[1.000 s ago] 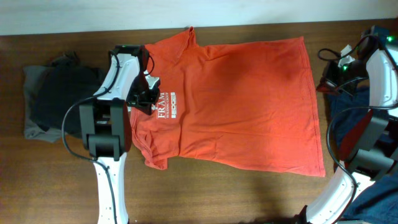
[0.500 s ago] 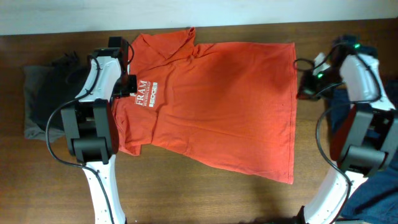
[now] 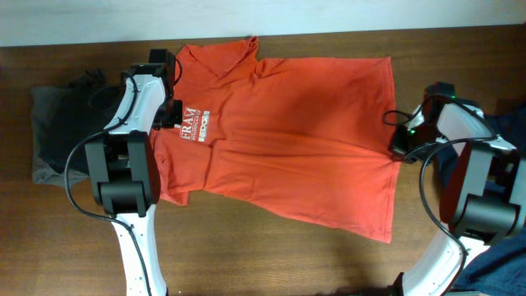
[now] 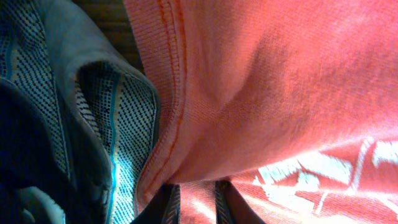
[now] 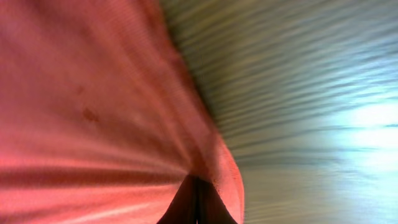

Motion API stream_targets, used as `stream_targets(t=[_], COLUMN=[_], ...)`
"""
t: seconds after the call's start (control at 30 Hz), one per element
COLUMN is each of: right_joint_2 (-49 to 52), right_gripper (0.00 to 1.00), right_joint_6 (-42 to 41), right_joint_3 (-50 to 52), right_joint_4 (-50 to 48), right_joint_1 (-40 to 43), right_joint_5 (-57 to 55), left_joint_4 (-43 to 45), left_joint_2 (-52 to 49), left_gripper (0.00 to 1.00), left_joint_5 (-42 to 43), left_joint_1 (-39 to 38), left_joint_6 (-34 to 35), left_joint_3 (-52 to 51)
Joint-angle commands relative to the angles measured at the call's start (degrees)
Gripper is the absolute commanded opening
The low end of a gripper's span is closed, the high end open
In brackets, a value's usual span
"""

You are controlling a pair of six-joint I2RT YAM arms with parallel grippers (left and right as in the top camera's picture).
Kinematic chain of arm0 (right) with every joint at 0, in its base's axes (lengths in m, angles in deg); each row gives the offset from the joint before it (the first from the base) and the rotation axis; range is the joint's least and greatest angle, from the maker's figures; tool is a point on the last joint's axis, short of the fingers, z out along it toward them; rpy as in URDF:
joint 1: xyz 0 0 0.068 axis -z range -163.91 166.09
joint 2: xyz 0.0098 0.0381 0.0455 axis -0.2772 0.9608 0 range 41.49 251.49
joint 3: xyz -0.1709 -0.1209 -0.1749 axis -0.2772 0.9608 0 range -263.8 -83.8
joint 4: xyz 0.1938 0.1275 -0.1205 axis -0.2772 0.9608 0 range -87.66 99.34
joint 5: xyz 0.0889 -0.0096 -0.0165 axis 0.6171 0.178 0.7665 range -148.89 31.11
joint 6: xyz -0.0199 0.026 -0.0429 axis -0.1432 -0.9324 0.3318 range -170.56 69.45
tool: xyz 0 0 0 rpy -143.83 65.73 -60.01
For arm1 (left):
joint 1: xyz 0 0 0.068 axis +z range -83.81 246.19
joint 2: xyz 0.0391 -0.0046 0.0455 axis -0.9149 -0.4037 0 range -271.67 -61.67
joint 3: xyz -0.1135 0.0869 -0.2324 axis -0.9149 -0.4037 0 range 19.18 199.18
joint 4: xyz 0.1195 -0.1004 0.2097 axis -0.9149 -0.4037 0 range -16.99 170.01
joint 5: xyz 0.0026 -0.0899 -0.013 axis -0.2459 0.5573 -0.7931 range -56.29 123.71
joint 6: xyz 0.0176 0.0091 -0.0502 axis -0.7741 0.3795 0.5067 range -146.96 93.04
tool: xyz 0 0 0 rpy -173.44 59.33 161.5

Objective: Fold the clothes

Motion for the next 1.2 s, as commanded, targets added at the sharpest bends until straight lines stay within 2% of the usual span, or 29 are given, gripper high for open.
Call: stream_targets(t=[0.0, 0.13, 0.3, 0.37, 0.47, 0.6, 0.67, 0.77, 0.93, 1.03, 1.07, 1.17], right_joint_2=[3.8, 3.8, 3.6, 2.4, -1.2, -11.1, -16.6, -23.9, -29.4, -29.1, -29.1, -29.0], right_gripper=[0.04, 0.04, 0.04, 0.06, 0.12, 0.29, 0.36, 0.40, 0.48, 0.50, 0.50, 0.51], right_joint_6=[-1.5, 1.8, 2.1, 4.9, 7.3, 7.6, 7.6, 7.5, 7.0, 7.0, 6.9, 6.9], right_joint_3=[-1.2, -3.9, -4.6, -5.8, -8.4, -10.5, -10.5, -10.5, -10.2, -6.7, -3.1, 7.3], right_joint_4=[0.3, 1.4, 2.9, 4.8, 6.9, 9.9, 11.9, 14.9, 21.7, 23.3, 22.2, 16.9], right_joint_1=[5.0, 4.7, 4.4, 4.9, 5.7, 6.0, 6.0, 6.0, 5.6, 4.5, 4.3, 4.3], right_joint_5=[-13.5, -8.4, -5.8, -0.5, 6.3, 8.8, 8.8, 9.0, 9.0, 8.9, 8.9, 9.1], left_joint_4=[-1.6, -3.1, -13.5, -18.1, -21.4, -26.6, -30.8, -35.8, -33.9, -23.3, -16.7, -3.7], left_joint_2=[-4.3, -4.2, -0.9, 2.6, 7.6, 16.7, 19.6, 21.5, 25.3, 25.4, 25.4, 25.4], left_gripper=[0.20, 0.20, 0.29, 0.31, 0.34, 0.46, 0.46, 0.46, 0.47, 0.47, 0.47, 0.47], left_joint_5=[1.8, 2.0, 9.2, 11.8, 11.7, 11.7, 12.4, 15.5, 17.7, 19.7, 23.3, 26.8], left_joint_1=[0.9, 1.2, 1.1, 1.1, 1.1, 1.1, 1.1, 1.1, 0.8, 0.0, -0.3, -0.4], left_joint_6=[-0.9, -0.9, -0.9, -0.9, -0.9, -0.9, -0.9, -0.9, -0.6, -0.6, -0.6, -0.7], left_joint_3=[-2.3, -1.4, 6.3, 9.9, 12.7, 13.6, 13.6, 12.8, -3.3, -17.9, -25.0, -36.0])
